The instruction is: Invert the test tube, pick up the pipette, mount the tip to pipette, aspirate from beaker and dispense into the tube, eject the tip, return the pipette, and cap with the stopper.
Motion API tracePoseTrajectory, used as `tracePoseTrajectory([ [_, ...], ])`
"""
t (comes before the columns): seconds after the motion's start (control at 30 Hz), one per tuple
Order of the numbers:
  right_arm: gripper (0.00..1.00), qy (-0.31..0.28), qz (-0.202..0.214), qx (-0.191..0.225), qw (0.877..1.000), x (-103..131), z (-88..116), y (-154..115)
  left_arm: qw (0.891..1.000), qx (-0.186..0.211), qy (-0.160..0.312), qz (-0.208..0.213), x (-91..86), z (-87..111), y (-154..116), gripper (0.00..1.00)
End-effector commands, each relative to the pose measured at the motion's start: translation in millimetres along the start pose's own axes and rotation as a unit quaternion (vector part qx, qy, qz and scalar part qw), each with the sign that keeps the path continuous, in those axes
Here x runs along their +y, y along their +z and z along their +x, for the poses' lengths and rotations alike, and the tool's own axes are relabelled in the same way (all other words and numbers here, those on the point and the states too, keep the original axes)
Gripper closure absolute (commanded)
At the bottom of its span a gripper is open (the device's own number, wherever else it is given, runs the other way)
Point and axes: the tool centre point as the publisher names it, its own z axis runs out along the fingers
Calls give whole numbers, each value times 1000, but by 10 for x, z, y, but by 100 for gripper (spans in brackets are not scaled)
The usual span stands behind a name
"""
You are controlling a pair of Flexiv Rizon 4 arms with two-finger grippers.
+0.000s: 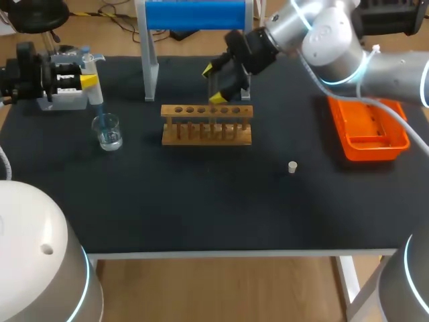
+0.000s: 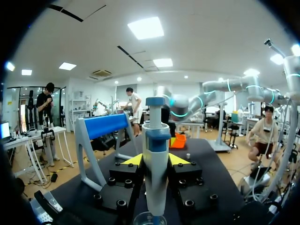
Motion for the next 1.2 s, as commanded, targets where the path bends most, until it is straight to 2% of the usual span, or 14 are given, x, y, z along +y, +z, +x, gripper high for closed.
tracePoseTrajectory([
  [0.03, 0, 0, 1, -9, 1000, -6, 112, -46, 1000, 1, 0, 0, -4, -4, -2, 100],
  [1.2, 0, 13, -14, -27, 999, -50, 168, 5, 1000, 1, 0, 0, -4, -4, -2, 100],
])
